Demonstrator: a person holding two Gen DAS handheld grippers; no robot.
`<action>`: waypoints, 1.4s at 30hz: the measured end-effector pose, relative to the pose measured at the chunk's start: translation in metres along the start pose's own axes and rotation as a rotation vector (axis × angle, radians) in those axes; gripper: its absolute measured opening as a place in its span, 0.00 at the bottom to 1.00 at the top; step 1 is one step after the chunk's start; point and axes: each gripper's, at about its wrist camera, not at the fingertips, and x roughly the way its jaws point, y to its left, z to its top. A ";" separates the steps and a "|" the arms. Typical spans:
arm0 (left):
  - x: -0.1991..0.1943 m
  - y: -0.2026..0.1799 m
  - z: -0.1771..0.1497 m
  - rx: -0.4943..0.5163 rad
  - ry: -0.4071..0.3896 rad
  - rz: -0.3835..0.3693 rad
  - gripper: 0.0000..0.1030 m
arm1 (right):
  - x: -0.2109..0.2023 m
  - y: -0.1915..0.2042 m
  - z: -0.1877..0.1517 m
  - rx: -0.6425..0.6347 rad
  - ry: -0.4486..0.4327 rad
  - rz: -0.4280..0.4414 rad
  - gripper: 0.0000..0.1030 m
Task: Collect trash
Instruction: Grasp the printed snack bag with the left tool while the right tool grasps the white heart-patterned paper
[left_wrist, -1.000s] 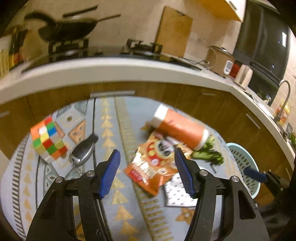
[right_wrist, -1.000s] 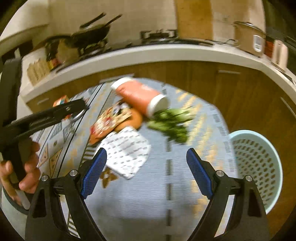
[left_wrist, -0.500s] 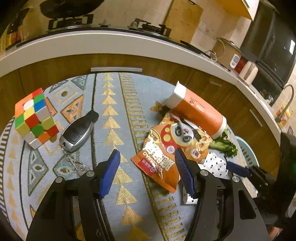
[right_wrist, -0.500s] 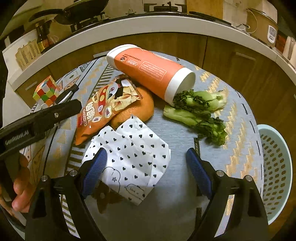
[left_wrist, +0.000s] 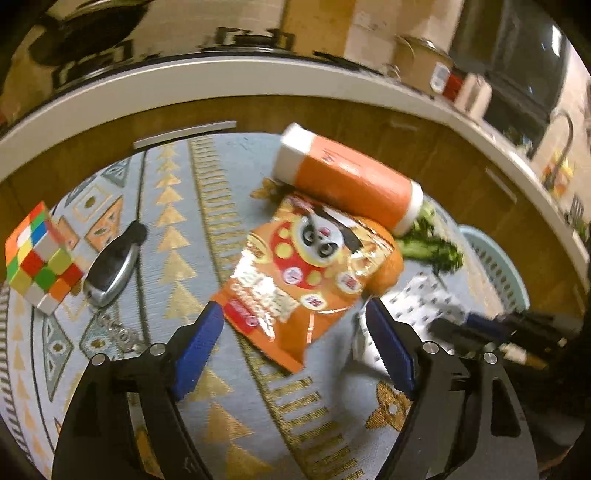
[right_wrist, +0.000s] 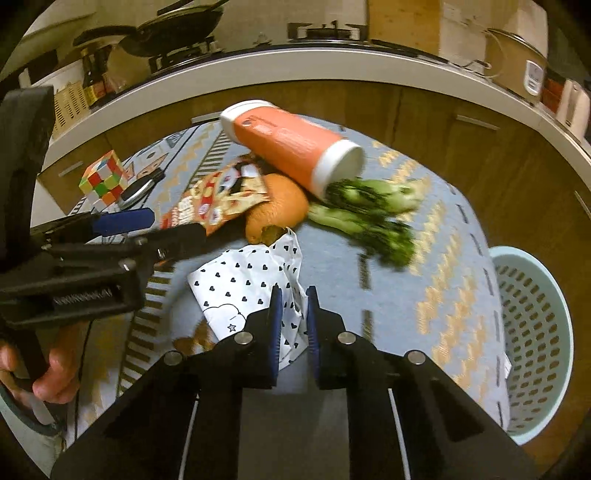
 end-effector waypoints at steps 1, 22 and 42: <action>0.002 -0.003 -0.001 0.013 0.007 0.014 0.75 | -0.001 -0.003 0.000 0.008 -0.002 -0.001 0.10; 0.001 0.003 0.000 0.020 -0.012 0.127 0.08 | -0.019 -0.007 -0.022 -0.036 0.022 0.094 0.25; -0.047 -0.033 0.001 0.070 -0.113 0.074 0.07 | -0.059 -0.017 -0.009 0.000 -0.107 0.080 0.06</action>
